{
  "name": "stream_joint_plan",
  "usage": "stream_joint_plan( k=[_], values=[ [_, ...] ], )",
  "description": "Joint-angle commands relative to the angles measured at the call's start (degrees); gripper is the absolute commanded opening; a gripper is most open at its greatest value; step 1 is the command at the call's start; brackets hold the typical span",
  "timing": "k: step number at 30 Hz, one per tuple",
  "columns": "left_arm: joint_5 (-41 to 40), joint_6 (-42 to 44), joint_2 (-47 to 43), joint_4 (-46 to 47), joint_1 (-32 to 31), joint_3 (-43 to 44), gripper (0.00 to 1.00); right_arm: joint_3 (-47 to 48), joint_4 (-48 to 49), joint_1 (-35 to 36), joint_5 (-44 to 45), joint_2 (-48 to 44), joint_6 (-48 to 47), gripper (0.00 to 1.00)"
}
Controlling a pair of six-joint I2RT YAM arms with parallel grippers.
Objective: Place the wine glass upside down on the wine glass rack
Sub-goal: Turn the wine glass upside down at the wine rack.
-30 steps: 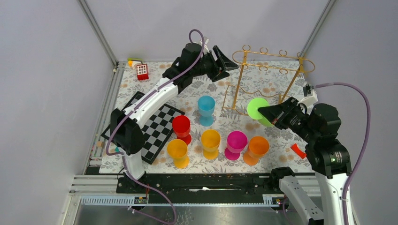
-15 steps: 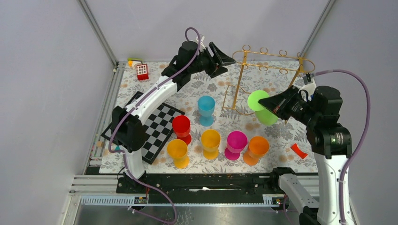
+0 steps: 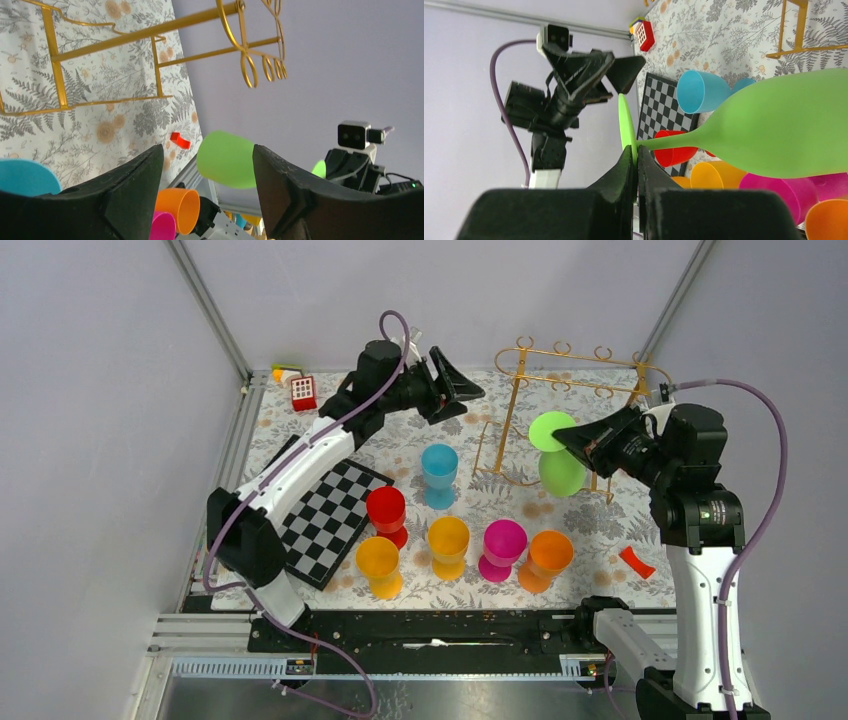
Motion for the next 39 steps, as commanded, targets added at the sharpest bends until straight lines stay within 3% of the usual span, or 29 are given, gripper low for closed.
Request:
stream_joint_plan(
  k=[1,9,21,29,39],
  values=[
    [1.9,4.7,-6.1,-1.8,0.3,-1.8,0.67,2.9,2.8,-0.3,5.8,0.1,3.9,0.00],
    [-3.8,15.9,-12.2,-14.1,0.5,-3.5,0.68,5.0,2.7,-0.3,18.7,-1.3,5.4,0.00],
    [-8.1,23.4,-16.3,-20.7,0.7,-4.8,0.69,7.6,3.3,-2.5,32.8,-1.0,10.3,0.00],
    [-7.9,25.0,-16.1,-22.1,0.8,-4.3,0.71,2.3,6.4,-3.8,35.4,-3.0,16.2,0.00],
    [-9.8,26.9,-16.7,-23.5,0.8,-4.5,0.77,-0.5,6.4,-6.9,38.3,-3.5,15.7,0.00]
  ],
)
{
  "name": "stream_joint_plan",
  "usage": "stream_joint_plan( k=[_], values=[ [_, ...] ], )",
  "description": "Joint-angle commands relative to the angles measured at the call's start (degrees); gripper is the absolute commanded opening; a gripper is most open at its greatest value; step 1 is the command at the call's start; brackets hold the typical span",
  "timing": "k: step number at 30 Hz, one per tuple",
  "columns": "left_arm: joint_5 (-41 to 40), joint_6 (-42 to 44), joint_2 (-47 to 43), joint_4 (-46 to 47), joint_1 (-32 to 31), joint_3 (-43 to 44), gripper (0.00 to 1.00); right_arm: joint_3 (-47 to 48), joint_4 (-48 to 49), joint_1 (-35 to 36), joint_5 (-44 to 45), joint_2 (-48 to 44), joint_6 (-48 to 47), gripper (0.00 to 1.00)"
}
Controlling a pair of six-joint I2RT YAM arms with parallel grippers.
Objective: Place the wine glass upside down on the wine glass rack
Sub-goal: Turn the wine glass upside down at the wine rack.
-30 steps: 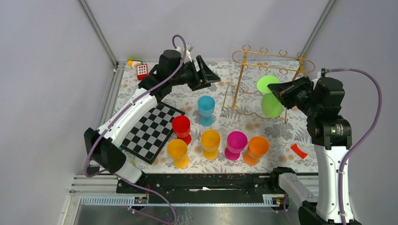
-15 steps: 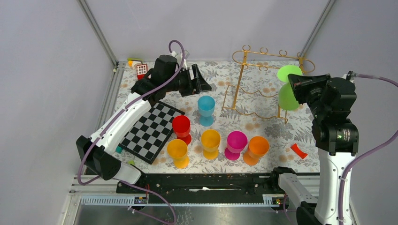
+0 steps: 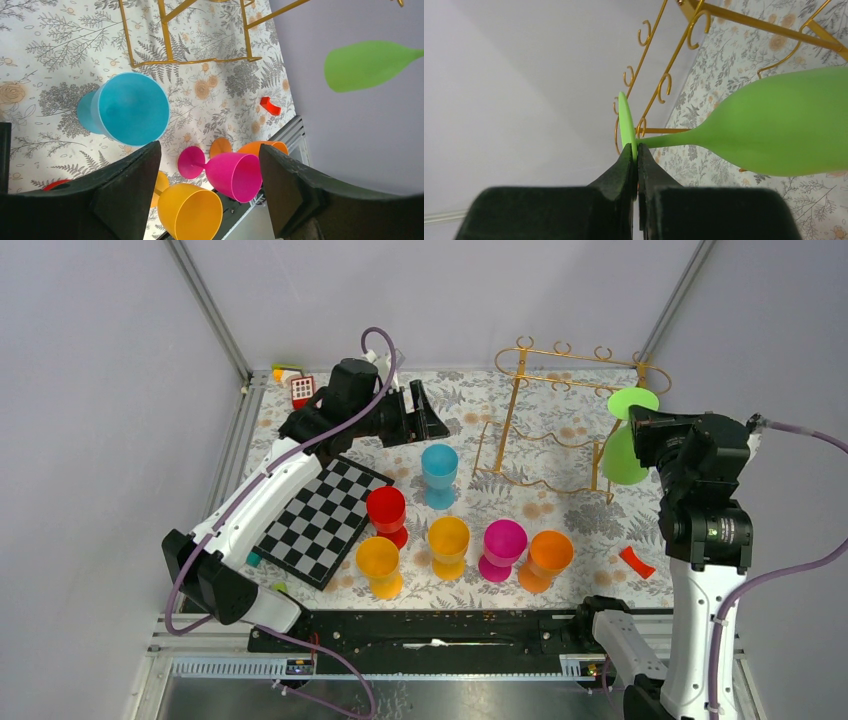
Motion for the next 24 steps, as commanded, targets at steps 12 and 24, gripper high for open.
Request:
stream_joint_plan(
  k=[12,24],
  values=[
    [-4.8,4.0,-3.9,-1.5,0.5,1.6,0.97,-0.8,3.0,-5.2,2.0,1.3,3.5,0.00],
    [-5.6,4.8,-4.8,-1.8,0.5,1.2,0.99,-1.4,6.8,-8.2,0.4,4.5,6.8,0.00]
  ],
)
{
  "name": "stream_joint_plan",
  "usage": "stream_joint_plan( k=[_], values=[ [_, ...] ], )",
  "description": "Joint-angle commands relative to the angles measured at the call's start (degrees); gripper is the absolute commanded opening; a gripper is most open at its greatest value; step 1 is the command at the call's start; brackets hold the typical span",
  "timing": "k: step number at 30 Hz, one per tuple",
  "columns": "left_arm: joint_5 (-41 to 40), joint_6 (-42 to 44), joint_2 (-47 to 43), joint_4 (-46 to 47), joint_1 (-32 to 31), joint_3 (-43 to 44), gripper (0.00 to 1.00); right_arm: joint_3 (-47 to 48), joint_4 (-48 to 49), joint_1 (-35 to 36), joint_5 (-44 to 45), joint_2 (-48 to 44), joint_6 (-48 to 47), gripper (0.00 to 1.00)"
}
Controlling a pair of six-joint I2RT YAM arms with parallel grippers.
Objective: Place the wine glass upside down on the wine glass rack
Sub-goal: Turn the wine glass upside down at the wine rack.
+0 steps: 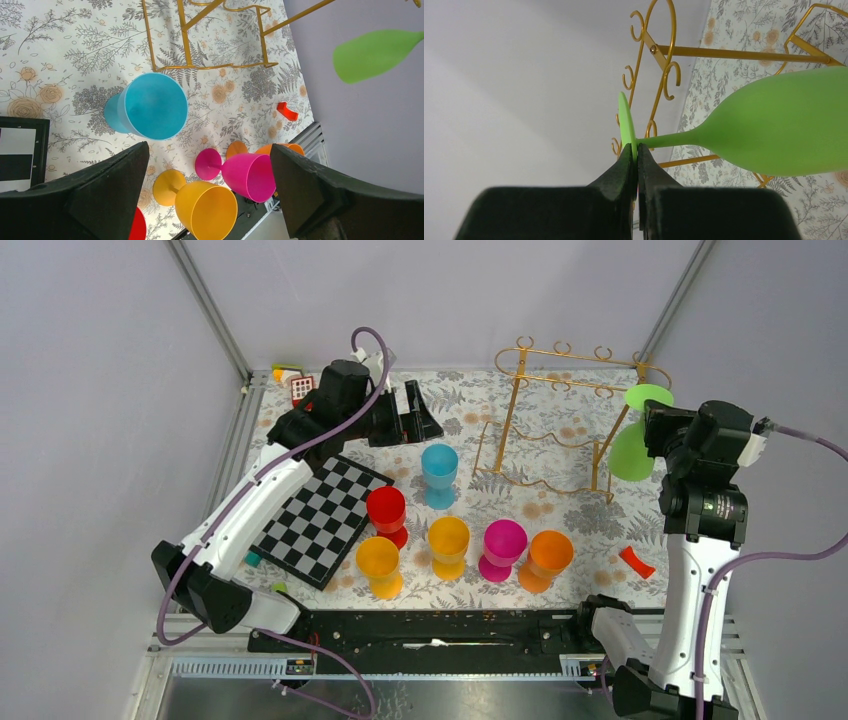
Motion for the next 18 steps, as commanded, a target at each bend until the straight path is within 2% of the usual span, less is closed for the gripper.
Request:
stream_joint_plan(
  k=[1,18],
  values=[
    [-1.1,1.2,-2.1,1.2,0.3,1.1,0.99,0.7,4.2,-0.7,1.5,0.8,1.0,0.00],
    [-0.8,2.3,-2.6,0.1,0.3,1.4,0.99,-1.8,6.3,-1.0,4.0,2.2,1.4,0.00]
  ],
)
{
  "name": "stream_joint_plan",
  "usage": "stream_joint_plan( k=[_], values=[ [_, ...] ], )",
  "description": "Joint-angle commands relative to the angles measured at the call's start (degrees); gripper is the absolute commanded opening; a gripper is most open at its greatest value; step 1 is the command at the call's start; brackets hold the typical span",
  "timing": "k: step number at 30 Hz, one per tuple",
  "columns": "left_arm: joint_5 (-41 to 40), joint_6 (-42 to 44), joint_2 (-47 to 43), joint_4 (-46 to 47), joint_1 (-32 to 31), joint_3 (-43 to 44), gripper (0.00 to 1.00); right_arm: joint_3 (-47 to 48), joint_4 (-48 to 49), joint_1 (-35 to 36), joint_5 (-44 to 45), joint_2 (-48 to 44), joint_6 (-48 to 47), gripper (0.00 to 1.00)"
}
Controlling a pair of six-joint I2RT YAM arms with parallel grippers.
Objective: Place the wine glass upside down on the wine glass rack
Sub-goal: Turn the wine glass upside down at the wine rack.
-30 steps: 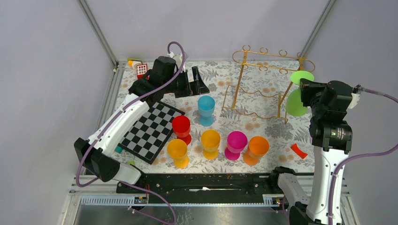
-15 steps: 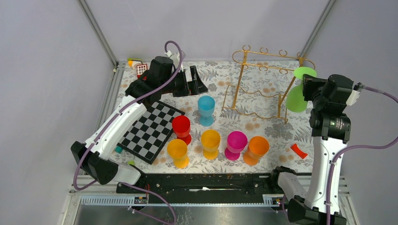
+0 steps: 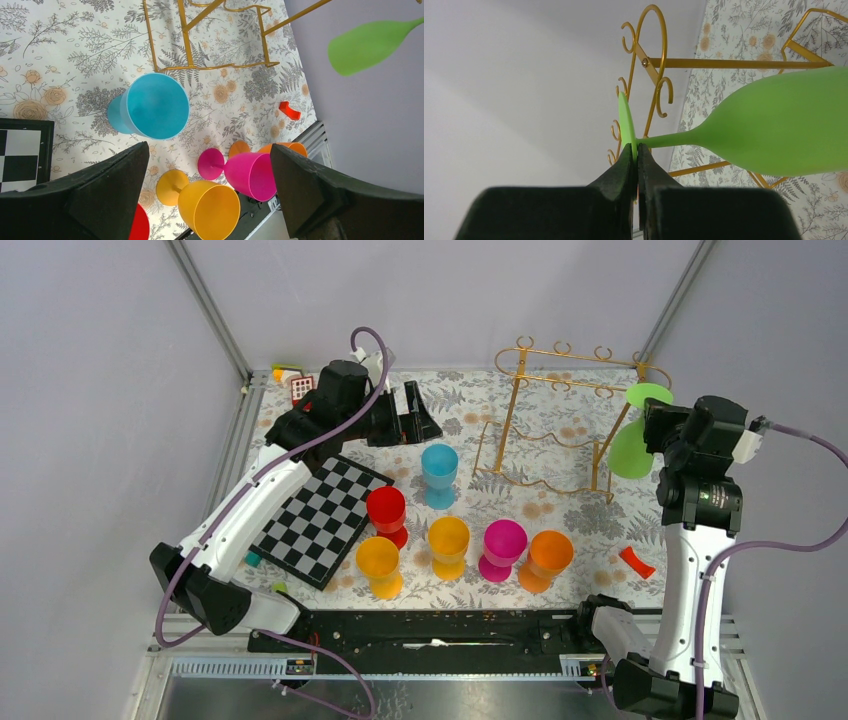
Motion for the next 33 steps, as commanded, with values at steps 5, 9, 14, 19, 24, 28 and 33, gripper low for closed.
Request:
stream_joint_plan(
  k=[5,9,14,19,24,28,33],
  values=[
    [-0.7,1.8,-2.1,-0.1,0.3,1.4,0.99,-1.2,4.9,-0.4,3.2,0.4,0.7,0.00],
    [-0.7,1.9,-2.2,-0.5,0.3,1.7,0.99,-1.2,5.8,-0.4,3.6,1.0,0.6,0.00],
    [-1.0,2.5,-2.4,-1.2,0.3,2.7,0.99,-1.0,7.5,-0.4,3.3,2.2,0.4,0.00],
    [-1.8,3.5,-2.8,-1.6,0.3,2.8,0.99,-1.0,8.7,-0.4,3.1,3.2,0.5,0.00],
    [-1.9,3.7,-2.8,-1.7,0.3,2.8,0.99,-1.3,9.6,-0.4,3.1,4.0,0.5,0.00],
    [-1.7,3.7,-2.8,-1.7,0.3,2.7,0.99,-1.2,9.8,-0.4,3.1,4.7,0.5,0.00],
    [-1.8,3.8,-2.8,-1.7,0.3,2.7,0.99,-1.6,11.0,-0.4,2.5,5.2,0.7,0.00]
  ],
)
